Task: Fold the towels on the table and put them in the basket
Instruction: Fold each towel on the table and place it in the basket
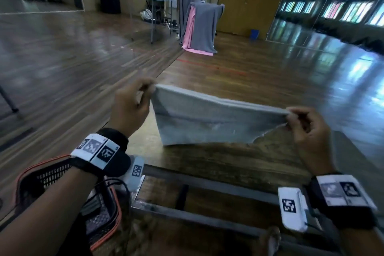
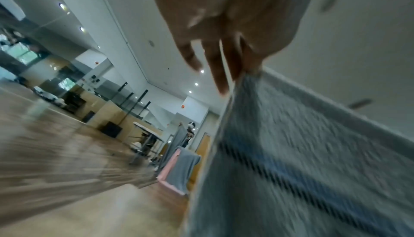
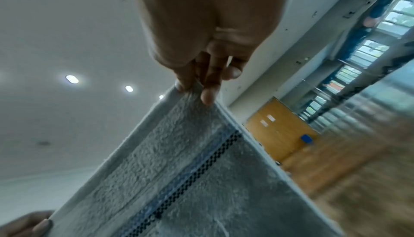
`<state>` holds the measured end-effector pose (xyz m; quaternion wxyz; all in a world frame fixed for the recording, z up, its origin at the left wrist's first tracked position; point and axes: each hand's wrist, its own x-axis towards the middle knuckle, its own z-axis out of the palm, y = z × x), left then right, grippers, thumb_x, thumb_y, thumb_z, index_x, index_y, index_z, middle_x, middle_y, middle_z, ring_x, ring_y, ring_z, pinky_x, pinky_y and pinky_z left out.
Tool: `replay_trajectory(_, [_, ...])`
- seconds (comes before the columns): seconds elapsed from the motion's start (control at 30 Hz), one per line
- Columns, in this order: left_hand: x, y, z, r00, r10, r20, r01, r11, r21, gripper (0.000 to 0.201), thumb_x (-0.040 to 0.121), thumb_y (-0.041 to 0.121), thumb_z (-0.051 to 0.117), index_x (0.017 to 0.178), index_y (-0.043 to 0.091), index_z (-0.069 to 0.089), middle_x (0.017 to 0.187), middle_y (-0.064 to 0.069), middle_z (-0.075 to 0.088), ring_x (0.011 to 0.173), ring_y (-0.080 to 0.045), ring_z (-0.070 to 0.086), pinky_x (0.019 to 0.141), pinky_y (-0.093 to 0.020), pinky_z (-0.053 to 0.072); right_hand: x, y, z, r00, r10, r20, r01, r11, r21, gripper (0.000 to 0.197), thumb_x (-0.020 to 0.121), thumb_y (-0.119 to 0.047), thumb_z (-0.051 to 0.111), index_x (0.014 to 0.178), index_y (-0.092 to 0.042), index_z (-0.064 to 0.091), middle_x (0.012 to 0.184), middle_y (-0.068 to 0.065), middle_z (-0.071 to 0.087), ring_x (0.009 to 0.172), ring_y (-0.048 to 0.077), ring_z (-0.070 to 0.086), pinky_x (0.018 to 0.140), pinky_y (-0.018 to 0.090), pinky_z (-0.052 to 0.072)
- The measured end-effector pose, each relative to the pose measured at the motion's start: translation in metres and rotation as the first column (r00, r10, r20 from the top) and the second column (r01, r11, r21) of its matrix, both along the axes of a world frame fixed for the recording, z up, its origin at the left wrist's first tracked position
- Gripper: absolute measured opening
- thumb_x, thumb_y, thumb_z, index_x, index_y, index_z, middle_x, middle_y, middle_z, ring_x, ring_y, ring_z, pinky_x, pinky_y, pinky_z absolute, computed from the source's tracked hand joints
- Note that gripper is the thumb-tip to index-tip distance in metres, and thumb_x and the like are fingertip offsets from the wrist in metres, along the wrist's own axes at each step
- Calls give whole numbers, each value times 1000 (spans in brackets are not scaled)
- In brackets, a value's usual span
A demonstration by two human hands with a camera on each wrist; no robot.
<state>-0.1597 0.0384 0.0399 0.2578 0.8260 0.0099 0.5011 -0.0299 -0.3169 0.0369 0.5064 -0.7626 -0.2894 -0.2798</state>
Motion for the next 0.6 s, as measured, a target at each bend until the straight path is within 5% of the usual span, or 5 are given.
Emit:
replay_trajectory(0.1, [3, 12, -29, 872, -125, -473, 159, 987, 32, 11, 90, 6, 57, 97, 3, 65, 89, -10, 69, 81, -27, 62, 70, -30, 45, -1, -11, -62, 978, -25, -207, -18, 980, -200, 15, 89, -7, 59, 92, -21, 63, 84, -24, 66, 75, -10, 58, 67, 8, 45])
replay_trajectory(0.2, [5, 16, -47, 607, -201, -769, 285, 958, -25, 9, 93, 14, 54, 96, 12, 63, 89, -5, 69, 81, -20, 61, 67, -17, 43, -7, -20, -104, 939, -42, -342, -71, 947, -313, 18, 88, -5, 59, 86, -23, 62, 82, -3, 67, 74, -6, 58, 65, 7, 42])
replay_trajectory(0.3, [11, 19, -59, 476, -173, -862, 299, 954, -27, 9, 94, 20, 53, 94, 16, 61, 84, -2, 69, 77, -16, 63, 66, -19, 43, -2, -18, -112, 908, -64, -413, -122, 905, -407, 14, 90, -15, 58, 87, -27, 62, 82, -10, 65, 77, 5, 60, 66, 18, 45])
replay_trajectory(0.43, [23, 24, -75, 389, -95, -916, 280, 960, 20, 11, 94, 22, 51, 101, 16, 58, 94, 2, 65, 85, -14, 60, 70, -21, 43, 16, -5, -113, 908, -142, -394, -83, 861, -502, 6, 92, -23, 55, 92, -25, 61, 84, -11, 63, 79, 8, 60, 70, 31, 51])
replay_trajectory(0.6, [38, 22, -93, 301, -42, -953, 321, 945, 60, 12, 93, 24, 52, 102, 19, 57, 106, 0, 65, 97, -16, 59, 83, -32, 49, 41, 11, -123, 921, -230, -314, -76, 685, -725, 12, 93, -30, 50, 95, -23, 60, 94, -3, 64, 88, 16, 59, 82, 43, 49])
